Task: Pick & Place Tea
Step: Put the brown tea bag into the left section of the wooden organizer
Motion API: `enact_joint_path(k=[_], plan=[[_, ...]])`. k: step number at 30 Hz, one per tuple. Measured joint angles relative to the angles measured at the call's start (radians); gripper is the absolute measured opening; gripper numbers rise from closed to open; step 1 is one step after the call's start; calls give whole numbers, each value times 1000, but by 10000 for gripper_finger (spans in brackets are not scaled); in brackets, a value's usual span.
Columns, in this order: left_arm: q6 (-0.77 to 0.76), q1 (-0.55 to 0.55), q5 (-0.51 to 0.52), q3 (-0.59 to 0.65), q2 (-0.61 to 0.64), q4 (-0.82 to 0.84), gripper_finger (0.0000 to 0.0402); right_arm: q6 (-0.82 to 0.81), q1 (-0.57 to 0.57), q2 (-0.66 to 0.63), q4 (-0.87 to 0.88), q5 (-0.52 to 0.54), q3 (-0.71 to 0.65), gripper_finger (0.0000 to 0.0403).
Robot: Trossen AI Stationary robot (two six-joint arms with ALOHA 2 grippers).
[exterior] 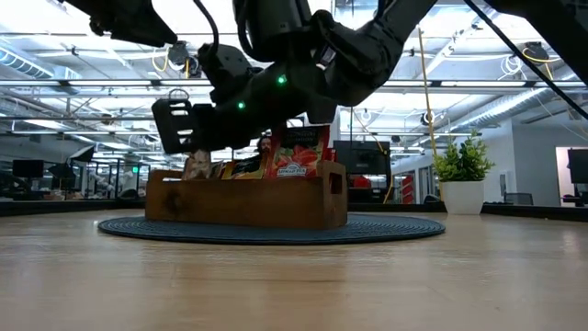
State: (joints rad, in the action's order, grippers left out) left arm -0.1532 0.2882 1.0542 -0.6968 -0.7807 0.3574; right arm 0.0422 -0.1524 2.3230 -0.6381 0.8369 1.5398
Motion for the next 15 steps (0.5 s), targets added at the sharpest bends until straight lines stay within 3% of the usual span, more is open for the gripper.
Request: enact_joint_path(k=[8,15], plan=[[-3,0,-7,0,0,-15,261,-83,17,0,43,-124,0,0],[-4,0,-11,0,0,-18,259,-80,25,0,49,-130,0,0]])
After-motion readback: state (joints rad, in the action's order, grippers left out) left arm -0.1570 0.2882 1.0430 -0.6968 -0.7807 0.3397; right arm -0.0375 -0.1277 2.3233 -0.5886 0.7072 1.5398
